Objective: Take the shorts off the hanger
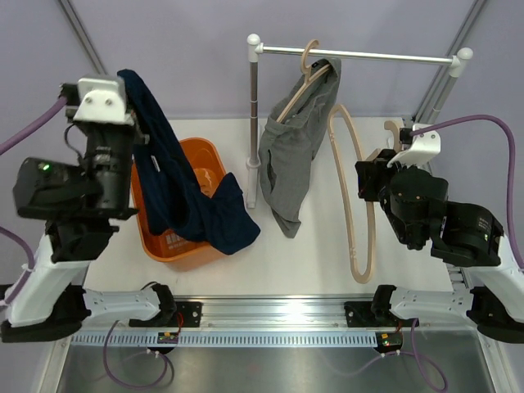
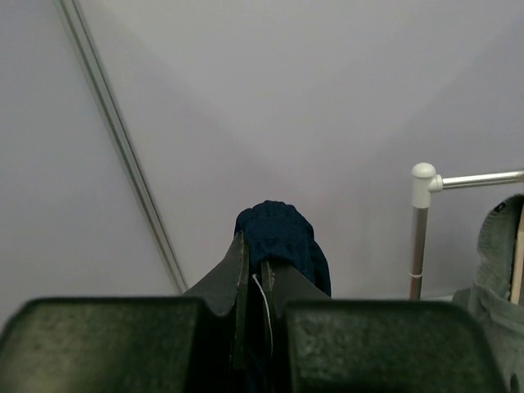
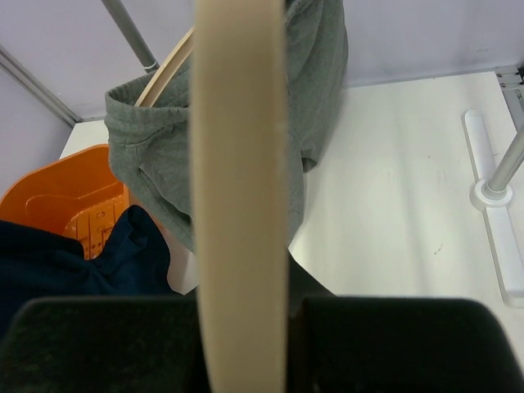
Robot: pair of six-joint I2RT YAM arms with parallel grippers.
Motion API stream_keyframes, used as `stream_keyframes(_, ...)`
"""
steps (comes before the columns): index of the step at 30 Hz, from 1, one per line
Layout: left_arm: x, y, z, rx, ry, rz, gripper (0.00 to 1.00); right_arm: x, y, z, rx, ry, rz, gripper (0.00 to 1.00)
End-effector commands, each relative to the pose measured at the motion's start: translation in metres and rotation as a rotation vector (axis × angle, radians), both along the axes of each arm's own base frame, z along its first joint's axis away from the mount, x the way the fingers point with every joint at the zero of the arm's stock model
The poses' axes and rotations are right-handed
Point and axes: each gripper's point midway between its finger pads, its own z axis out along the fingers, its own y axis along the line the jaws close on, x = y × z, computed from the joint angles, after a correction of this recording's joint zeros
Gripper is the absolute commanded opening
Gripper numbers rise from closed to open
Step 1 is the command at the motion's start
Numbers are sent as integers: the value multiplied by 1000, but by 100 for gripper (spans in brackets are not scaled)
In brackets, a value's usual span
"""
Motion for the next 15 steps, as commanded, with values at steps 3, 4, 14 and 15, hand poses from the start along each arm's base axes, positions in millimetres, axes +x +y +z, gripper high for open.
stream_keyframes(3,45,-4,-10,-57,59,-34,0,-1,3,6,26,-4,4,0)
stream_keyframes(4,57,11,-10,-62,54,4,0,-1,4,6,23,-2,10,0)
stream_keyframes(14,88,94,6,-378,54,132,0,1,15,7,-23,14,44,0)
stream_keyframes(15,89,94,7,-406,52,123,0,1,15,7,-21,15,44,0)
